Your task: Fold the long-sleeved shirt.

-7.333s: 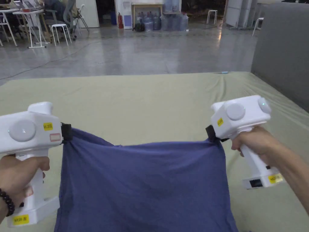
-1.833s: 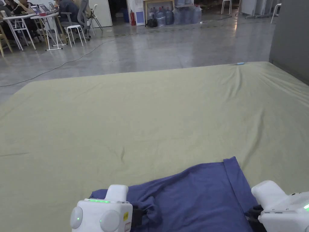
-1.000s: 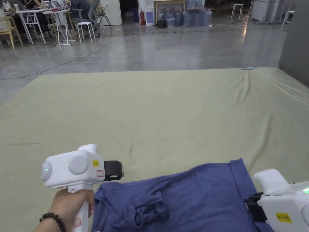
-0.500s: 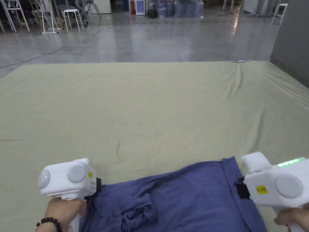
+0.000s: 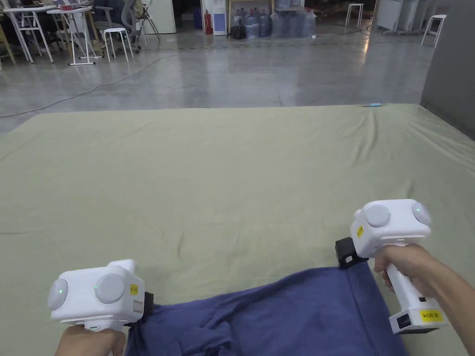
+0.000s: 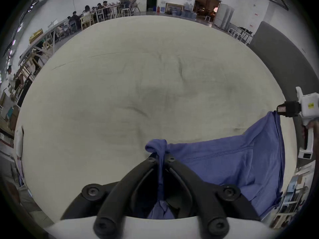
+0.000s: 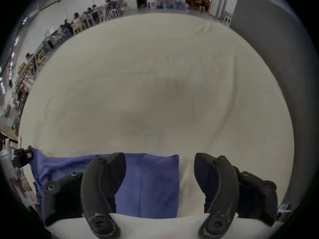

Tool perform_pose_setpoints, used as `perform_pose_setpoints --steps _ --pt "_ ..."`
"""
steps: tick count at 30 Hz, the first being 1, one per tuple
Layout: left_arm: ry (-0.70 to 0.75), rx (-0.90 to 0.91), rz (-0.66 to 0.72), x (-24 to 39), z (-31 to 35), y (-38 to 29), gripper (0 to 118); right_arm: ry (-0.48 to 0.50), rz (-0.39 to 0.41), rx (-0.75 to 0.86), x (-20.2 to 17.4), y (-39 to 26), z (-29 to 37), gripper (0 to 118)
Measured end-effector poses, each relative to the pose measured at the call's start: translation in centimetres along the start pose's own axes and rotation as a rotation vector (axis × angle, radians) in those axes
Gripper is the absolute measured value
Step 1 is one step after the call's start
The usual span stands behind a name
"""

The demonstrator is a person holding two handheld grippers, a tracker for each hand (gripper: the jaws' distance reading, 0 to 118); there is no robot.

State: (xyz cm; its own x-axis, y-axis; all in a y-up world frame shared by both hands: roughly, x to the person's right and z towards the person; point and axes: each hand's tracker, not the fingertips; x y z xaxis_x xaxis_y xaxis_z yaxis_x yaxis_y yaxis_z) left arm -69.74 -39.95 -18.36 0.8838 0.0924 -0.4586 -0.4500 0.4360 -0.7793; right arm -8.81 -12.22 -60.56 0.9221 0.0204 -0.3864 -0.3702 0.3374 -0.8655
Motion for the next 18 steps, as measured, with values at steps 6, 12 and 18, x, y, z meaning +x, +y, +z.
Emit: perform_pose_setpoints --steps 6,12,18 --pt "0.007 -0.009 -0.014 -0.1 0.0 0.4 0 -0.003 0.029 0.001 -0.5 -0.9 -0.4 0" --pt "-0.012 0.044 -0.013 0.3 1.4 1.2 0 0.038 0.012 0.103 0.8 -2.2 5.1 0" --pt "-0.075 0.127 -0.037 1.3 5.5 2.2 0 0.091 0.099 0.257 1.0 -7.6 13.7 0"
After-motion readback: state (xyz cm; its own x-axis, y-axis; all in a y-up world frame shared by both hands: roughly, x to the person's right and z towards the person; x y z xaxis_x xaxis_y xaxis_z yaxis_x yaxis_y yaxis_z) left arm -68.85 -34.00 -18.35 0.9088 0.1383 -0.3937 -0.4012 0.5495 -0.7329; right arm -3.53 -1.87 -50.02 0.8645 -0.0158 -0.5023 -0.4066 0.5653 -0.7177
